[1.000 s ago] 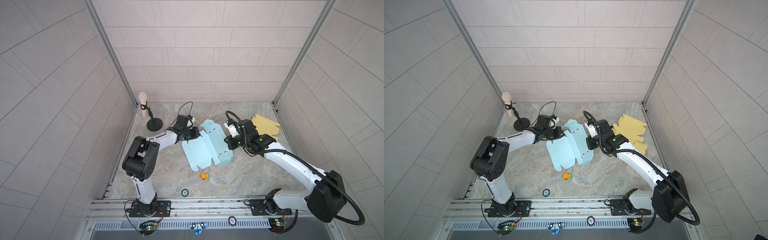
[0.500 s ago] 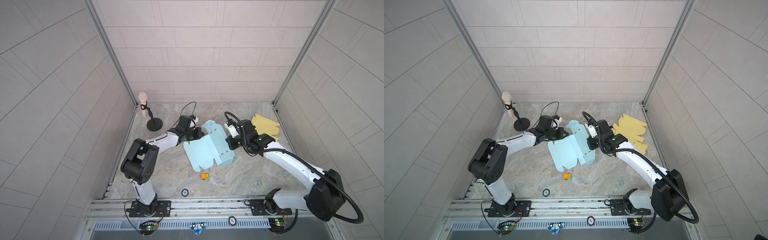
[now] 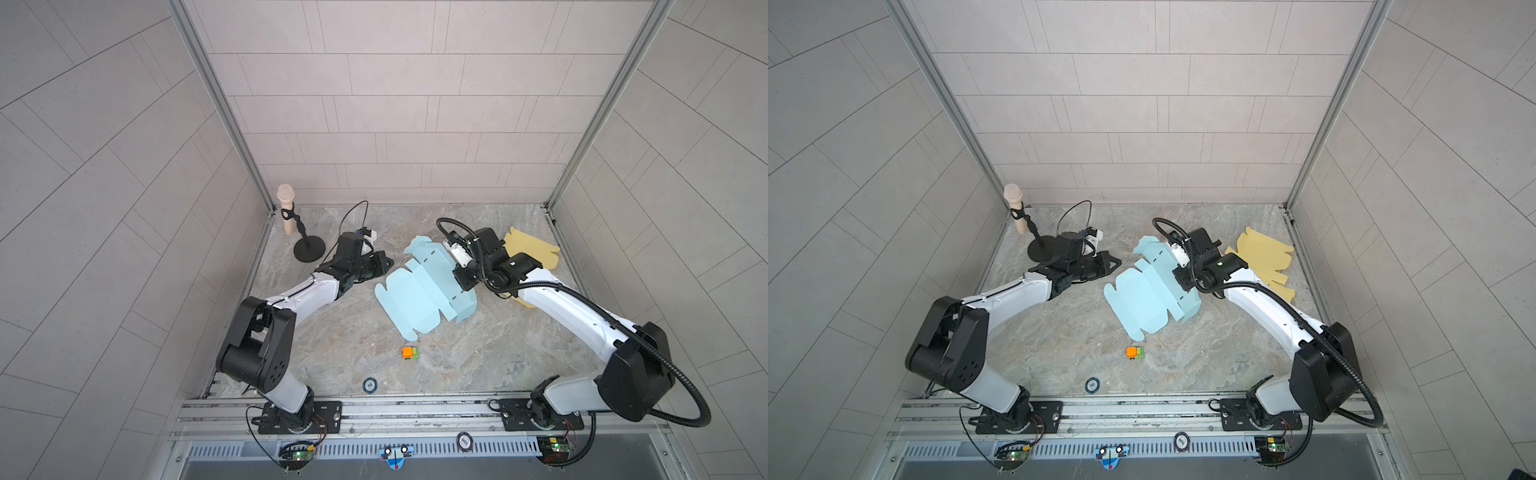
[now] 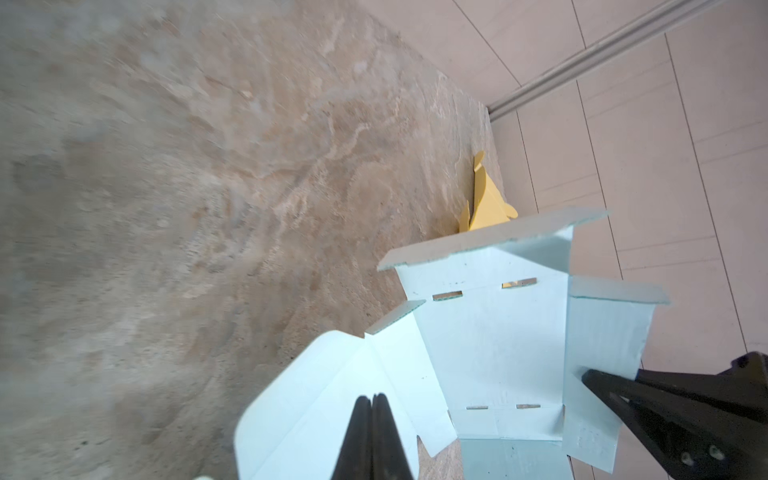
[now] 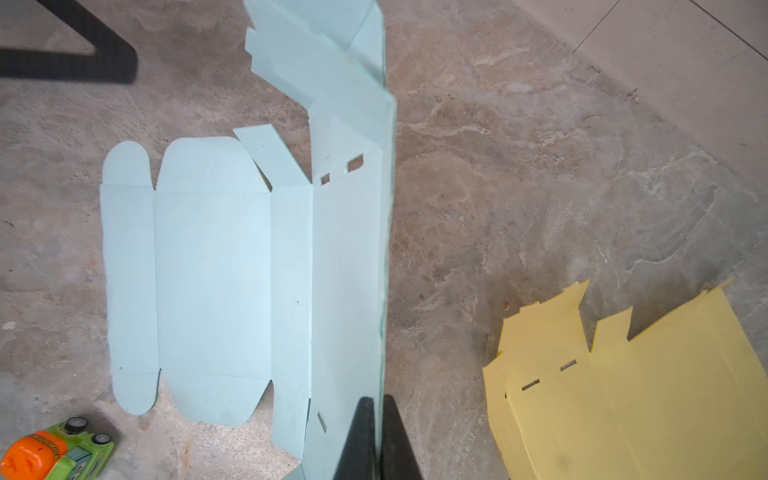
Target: Fold the paper box
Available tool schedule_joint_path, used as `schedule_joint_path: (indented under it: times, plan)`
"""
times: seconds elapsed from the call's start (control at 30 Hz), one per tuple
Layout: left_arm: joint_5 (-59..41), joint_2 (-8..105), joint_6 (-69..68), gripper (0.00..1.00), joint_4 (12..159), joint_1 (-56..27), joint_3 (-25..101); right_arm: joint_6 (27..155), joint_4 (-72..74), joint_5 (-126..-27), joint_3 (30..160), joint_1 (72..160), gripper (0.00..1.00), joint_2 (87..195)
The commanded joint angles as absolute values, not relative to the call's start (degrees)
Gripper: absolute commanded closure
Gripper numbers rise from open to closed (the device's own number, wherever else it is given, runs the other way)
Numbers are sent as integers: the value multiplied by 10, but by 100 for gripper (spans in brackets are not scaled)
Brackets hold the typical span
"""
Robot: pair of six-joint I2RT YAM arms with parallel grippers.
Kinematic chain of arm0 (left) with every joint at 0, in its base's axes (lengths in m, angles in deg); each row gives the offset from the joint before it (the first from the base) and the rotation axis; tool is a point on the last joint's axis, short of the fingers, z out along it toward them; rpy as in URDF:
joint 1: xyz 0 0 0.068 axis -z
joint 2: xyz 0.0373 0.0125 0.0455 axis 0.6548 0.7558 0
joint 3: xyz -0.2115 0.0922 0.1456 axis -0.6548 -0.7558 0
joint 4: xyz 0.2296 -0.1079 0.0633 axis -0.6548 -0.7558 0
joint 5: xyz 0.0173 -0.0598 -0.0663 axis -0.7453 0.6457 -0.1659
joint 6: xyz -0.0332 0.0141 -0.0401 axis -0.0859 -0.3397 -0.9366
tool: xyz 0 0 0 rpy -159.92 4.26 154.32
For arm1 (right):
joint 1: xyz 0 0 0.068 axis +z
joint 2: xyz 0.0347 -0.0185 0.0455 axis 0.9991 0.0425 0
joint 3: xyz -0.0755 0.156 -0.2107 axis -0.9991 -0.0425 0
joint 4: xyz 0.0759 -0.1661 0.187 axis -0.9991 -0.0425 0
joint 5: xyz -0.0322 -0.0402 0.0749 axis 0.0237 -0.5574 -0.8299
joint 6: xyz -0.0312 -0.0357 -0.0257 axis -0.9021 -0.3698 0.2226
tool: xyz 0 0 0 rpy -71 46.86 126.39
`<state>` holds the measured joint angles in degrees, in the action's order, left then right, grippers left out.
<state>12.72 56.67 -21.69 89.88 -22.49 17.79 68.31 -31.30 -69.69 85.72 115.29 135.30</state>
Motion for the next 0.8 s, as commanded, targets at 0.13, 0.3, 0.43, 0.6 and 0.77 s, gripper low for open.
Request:
schedule_joint_path:
  times: [0.13,0.3,0.43,0.6,0.77]
  plan:
    - [113,578,-252,97,966,-253,174,613,-335,-619,902,1163,100,1413]
    - [111,602,-252,96,976,-254,188,581,-342,-562,932,1182,100,1458]
    - [108,625,-249,96,988,-267,193,555,-334,-505,942,1209,100,1487]
    - [97,644,-240,94,1003,-295,199,522,-303,-436,939,1237,100,1508]
    - [137,704,-242,88,1035,-325,234,483,-261,-400,927,1257,100,1509]
